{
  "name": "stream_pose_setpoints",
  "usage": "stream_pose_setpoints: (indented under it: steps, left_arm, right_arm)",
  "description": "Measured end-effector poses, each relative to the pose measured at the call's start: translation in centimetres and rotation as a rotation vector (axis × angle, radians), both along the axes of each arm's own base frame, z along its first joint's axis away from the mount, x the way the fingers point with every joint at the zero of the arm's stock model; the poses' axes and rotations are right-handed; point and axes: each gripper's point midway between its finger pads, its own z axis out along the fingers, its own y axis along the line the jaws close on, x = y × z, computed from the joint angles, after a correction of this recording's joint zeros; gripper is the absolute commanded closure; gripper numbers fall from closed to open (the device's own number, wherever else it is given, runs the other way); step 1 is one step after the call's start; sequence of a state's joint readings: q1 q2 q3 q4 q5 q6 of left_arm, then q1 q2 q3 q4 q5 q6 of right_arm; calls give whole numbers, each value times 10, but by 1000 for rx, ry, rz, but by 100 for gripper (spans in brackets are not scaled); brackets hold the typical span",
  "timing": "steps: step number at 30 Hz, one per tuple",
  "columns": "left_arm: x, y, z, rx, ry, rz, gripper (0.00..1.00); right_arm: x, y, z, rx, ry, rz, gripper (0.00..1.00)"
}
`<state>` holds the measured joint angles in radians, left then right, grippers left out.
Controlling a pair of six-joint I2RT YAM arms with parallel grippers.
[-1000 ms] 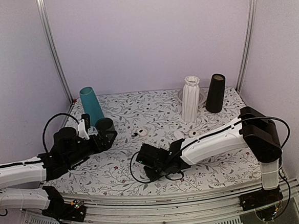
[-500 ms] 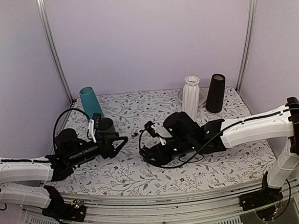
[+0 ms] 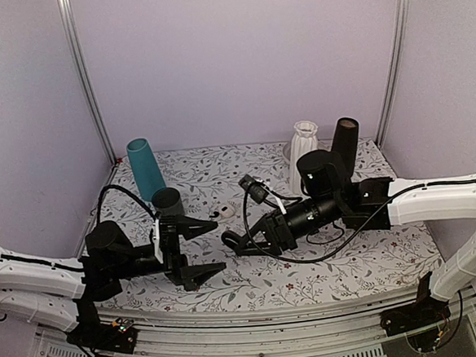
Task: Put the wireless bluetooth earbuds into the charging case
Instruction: Pass from the right arm to the left
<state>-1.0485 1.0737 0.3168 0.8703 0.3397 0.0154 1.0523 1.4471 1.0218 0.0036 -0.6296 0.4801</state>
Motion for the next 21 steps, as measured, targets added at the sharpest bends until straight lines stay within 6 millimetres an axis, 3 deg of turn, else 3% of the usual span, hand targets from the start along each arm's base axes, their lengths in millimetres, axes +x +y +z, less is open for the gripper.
stream_pose_setpoints:
  steps: [10, 16, 21]
  left_arm:
    - [-10, -16, 4, 53, -247, 4, 15]
    - [-18, -22, 19, 34, -296, -51, 23]
    - [-29, -30, 19, 49, -297, -138, 28]
  right_arm:
    - [-34, -5, 16, 54, 109, 182, 67]
    - [-45, -8, 19, 64, 143, 241, 67]
    - [-50, -10, 21, 68, 160, 273, 67]
